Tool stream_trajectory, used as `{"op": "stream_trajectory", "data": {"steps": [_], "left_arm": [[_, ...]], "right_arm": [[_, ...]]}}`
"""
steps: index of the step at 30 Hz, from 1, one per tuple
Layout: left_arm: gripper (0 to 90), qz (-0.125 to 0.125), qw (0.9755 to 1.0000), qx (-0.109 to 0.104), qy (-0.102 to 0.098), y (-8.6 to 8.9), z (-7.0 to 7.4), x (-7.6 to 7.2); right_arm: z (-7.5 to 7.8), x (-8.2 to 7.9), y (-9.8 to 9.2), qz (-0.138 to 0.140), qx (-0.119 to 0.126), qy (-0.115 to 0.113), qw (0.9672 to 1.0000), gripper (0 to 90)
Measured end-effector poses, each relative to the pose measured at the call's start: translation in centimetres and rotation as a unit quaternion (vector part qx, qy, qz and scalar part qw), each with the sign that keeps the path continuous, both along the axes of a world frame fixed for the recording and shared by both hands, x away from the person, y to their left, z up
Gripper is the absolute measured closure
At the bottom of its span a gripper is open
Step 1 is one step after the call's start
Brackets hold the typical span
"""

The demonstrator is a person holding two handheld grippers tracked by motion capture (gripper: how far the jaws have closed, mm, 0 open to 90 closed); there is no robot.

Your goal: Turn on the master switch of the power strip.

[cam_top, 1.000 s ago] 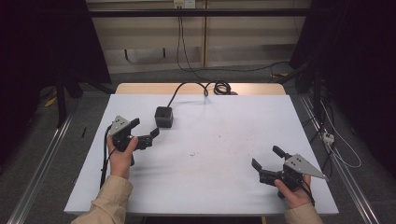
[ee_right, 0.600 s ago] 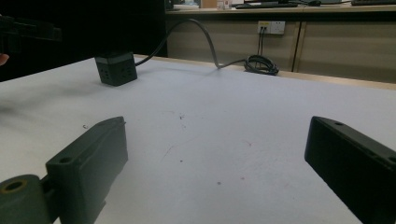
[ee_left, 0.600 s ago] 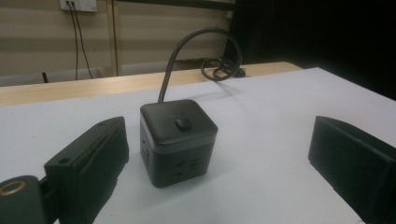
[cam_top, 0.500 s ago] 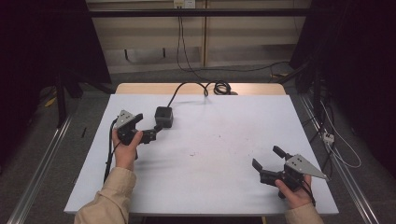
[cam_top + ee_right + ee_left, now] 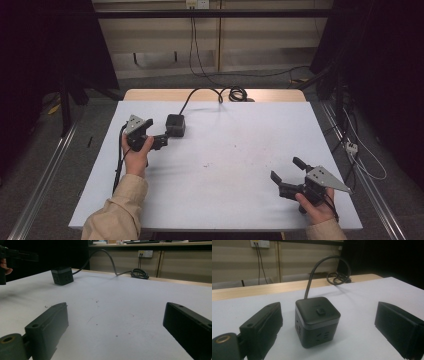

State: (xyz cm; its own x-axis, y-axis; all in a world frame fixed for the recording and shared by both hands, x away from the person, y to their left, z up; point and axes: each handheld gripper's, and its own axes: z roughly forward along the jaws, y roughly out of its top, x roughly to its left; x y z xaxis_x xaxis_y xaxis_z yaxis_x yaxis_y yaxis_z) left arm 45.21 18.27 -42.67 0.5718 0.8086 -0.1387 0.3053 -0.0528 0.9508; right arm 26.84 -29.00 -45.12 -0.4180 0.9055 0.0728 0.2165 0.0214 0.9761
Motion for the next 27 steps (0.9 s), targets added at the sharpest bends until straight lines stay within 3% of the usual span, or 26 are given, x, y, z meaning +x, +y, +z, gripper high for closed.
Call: {"op": "stream_trajectory", "data": {"steps": [3,13,18,21,22,27], "left_arm": [[8.6,0.004,1.0,-0.003,-0.005,0.1,0.0,0.2],[10.3,0.008,0.9997,0.022,-0.003,-0.3,0.7,0.8],[15.9,0.016,0.9998,0.006,0.006,-0.5,0.6,0.9],[20.7,0.02,0.9997,0.013,0.009,-0.5,0.5,1.1],[20.7,0.018,0.9994,0.028,0.012,-0.4,0.6,1.2],[25.9,0.013,0.9991,0.038,0.011,-0.8,0.7,1.6]], "right_arm": [[0.0,0.0,0.0,0.0,0.0,0.0,1.0,5.4],[0.0,0.1,0.1,0.004,-0.005,0.002,1.0,5.8],[-0.1,0.1,0.1,0.004,-0.002,0.006,1.0,5.8],[0.0,0.1,0.0,0.005,-0.003,0.002,1.0,5.8],[0.0,0.1,0.0,0.005,-0.003,0.002,1.0,5.8],[0.0,0.1,0.1,0.006,-0.004,0.002,1.0,5.8]]}}
